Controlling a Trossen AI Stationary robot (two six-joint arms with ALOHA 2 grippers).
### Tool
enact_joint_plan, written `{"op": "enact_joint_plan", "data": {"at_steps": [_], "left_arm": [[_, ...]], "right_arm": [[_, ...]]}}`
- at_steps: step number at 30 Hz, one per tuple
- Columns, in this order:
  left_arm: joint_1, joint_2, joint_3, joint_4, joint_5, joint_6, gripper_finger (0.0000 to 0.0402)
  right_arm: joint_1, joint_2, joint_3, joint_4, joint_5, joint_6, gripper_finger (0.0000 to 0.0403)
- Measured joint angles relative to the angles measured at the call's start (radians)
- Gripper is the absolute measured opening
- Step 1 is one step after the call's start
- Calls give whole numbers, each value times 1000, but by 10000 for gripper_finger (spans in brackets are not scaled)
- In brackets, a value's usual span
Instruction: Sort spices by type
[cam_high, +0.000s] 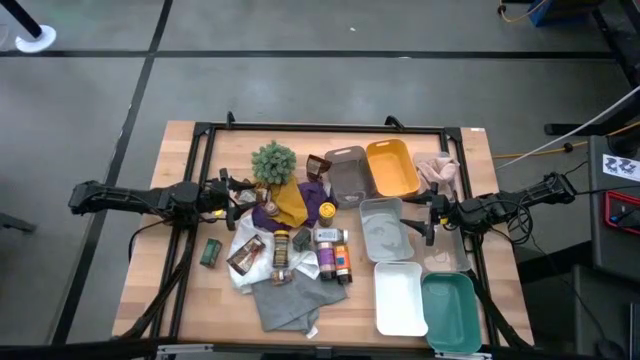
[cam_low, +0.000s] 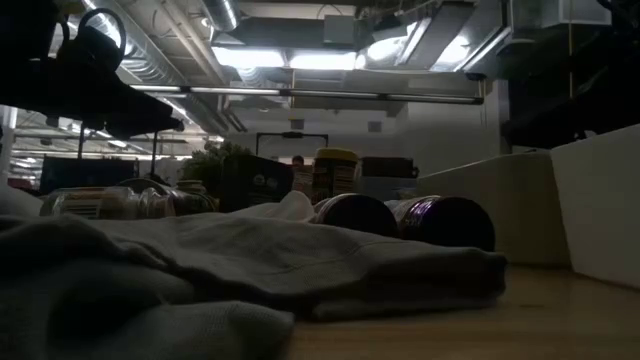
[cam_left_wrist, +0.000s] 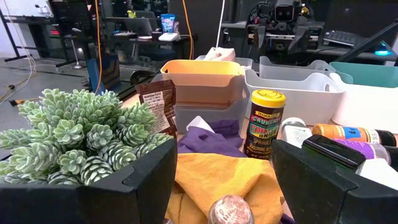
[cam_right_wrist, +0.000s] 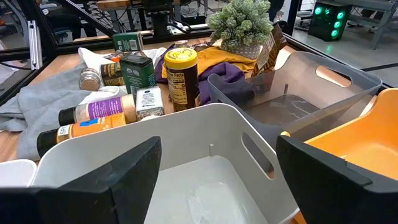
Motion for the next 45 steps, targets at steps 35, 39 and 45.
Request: {"op": "enact_joint_plan", "data": {"at_steps": [35,39,45], "left_arm": [[0,0,0,0,0,26,251],[0,0,0,0,0,26,251],[0,0,0,0,0,26,251]], "right_arm": [[0,18,0,449,133,113,317],[-1,74,30,531,163,19,317],[-12,250,172,531,222,-77,317]]}}
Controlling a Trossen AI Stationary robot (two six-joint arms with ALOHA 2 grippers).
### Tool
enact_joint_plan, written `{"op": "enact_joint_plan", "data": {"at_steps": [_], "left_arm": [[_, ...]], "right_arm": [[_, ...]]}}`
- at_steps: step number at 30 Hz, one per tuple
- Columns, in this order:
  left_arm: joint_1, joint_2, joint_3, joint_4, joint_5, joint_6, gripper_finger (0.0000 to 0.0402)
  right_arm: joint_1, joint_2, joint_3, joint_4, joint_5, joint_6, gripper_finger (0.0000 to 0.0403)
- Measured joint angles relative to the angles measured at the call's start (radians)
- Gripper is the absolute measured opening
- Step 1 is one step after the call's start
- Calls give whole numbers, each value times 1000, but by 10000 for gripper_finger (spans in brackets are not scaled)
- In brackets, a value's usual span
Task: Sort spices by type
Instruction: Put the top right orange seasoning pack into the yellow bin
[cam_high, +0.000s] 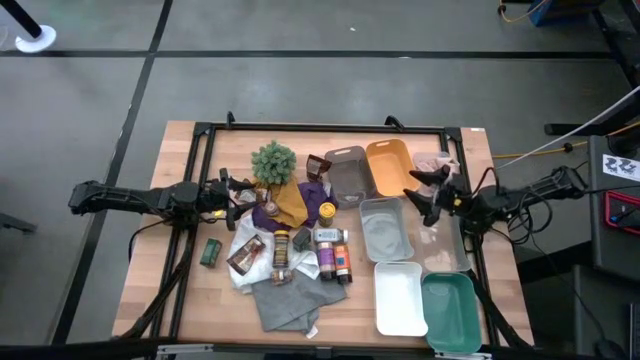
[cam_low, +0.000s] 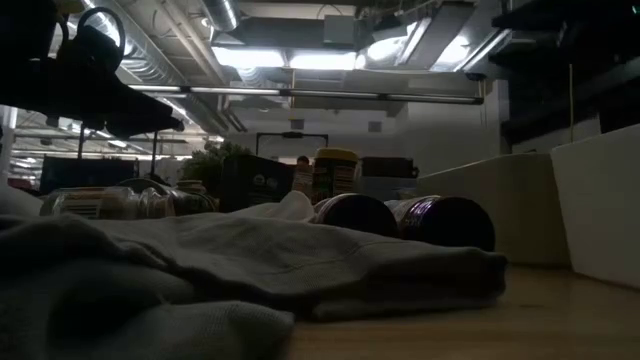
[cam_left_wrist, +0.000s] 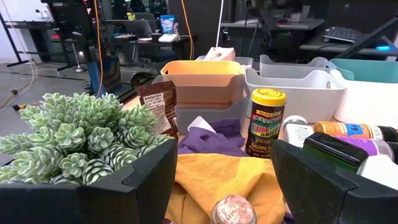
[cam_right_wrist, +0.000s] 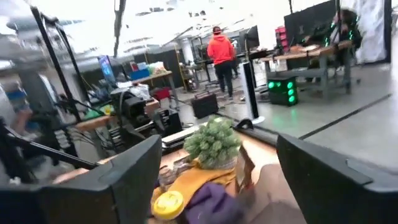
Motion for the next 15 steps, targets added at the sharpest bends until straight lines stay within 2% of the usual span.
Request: {"op": "enact_joint_plan", "data": {"at_steps": [4,8,10,15], "left_arm": [[0,0,0,0,0,0,251],[0,0,0,0,0,0,251],[0,0,0,0,0,0,251],[0,0,0,0,0,0,251]], "right_arm": [[-65,162,137,-65,0,-68,317],[-183,329,288,-201,-16,-80,317],[-252,415,358,-246,-73,-81,317],[-416,624,497,-263,-300,-81,317]]}}
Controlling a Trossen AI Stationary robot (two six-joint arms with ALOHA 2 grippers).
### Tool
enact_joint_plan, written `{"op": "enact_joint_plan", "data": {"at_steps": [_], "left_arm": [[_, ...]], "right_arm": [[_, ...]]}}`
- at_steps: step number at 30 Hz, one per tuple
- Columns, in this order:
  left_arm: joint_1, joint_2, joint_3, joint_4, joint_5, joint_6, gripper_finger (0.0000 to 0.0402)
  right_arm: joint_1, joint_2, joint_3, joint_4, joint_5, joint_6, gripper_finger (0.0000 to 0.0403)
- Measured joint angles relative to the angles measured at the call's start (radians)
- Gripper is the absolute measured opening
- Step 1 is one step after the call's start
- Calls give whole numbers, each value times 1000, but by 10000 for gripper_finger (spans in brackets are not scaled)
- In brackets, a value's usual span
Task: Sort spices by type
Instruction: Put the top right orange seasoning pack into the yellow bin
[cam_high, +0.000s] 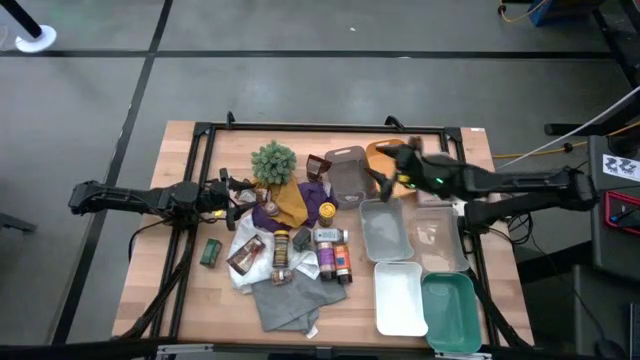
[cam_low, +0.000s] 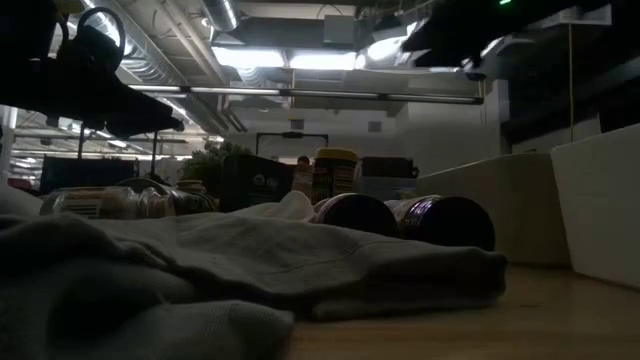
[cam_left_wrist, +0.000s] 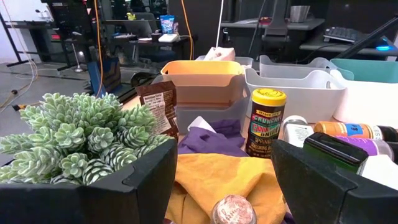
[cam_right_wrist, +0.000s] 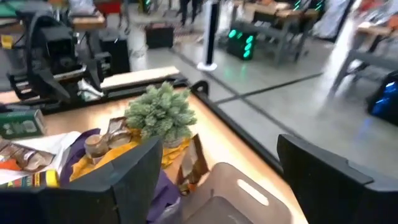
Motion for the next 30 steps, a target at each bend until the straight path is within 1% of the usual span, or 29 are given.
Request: {"op": "enact_joint_plan", "data": {"at_steps": [3,6,10,16,21,30], "left_arm": [[0,0,0,0,0,0,251],[0,0,0,0,0,0,251],[0,0,0,0,0,0,251],[0,0,0,0,0,0,251],[0,0,0,0,0,0,251],[0,0,0,0,0,-3,251]], "right_arm": [[-74,123,73,1,-101,-1,317],[-128,242,139,2,-165,-10,317],[-170,383,210,11,-224,-47,317],[-198,557,304,10,-268,-63,317],[-202,662,363,12,-333,-80,317],[-202,778,423,13,-338,-89,317]]}}
